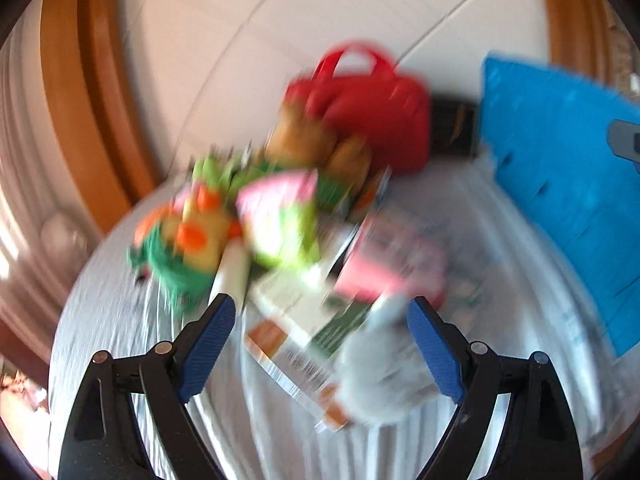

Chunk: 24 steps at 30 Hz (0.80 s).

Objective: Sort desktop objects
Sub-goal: 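Return both tools to the pile on the bed, then grasp the orange ointment box with the left tool while the right tool grasps the grey plush rabbit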

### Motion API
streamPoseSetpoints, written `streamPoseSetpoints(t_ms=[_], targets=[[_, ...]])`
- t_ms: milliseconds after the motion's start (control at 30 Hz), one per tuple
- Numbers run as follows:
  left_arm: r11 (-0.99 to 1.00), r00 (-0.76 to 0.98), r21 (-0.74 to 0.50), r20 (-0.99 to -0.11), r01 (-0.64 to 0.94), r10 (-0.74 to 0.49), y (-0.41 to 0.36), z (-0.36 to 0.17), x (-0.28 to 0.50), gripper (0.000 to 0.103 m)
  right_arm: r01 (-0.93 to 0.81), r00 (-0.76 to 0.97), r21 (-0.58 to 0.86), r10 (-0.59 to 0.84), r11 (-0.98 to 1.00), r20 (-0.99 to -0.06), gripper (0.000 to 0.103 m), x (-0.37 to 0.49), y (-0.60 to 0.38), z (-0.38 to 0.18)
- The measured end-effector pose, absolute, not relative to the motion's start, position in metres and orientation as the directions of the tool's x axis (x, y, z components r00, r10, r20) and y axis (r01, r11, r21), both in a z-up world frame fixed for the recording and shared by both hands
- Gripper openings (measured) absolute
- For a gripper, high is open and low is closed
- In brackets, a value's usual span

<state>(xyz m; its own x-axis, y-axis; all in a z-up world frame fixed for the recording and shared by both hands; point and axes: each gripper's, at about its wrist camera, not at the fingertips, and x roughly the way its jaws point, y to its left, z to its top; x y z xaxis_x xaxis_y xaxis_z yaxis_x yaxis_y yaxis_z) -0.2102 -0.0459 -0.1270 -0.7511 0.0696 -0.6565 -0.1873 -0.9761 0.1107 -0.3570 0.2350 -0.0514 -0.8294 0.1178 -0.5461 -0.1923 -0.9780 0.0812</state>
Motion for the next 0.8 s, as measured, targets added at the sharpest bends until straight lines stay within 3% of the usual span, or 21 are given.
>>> streamPoseSetpoints(t_ms=[267, 400, 633, 800], targets=[[-0.995, -0.613, 0.094, -0.789, -0.037, -0.051, -0.095, -0.201, -0.242, 0.088, -0.137, -0.646, 0.144, -0.022, -0.980, -0.763, 0.103, -0.425, 0.194, -0.151], [-0.997, -0.569, 0.068, -0.822, -0.048, -0.029, -0.091, -0.214, -0.252, 0.088, -0.078, -0.561, 0.141, -0.073, -0.987, -0.824, 0.103, -0.440, 0.166, -0.177], [-0.998, -0.557, -0.068, -0.829, 0.016, 0.048, -0.086, -0.226, -0.259, 0.092, -0.092, -0.403, 0.096, -0.051, -0.991, -0.914, 0.103, -0.454, 0.156, -0.235], [-0.999, -0.581, -0.005, -0.813, -0.033, 0.023, -0.085, -0.222, -0.246, 0.091, -0.079, -0.339, -0.017, 0.043, -0.997, -0.940, 0.103, -0.441, 0.162, -0.261]])
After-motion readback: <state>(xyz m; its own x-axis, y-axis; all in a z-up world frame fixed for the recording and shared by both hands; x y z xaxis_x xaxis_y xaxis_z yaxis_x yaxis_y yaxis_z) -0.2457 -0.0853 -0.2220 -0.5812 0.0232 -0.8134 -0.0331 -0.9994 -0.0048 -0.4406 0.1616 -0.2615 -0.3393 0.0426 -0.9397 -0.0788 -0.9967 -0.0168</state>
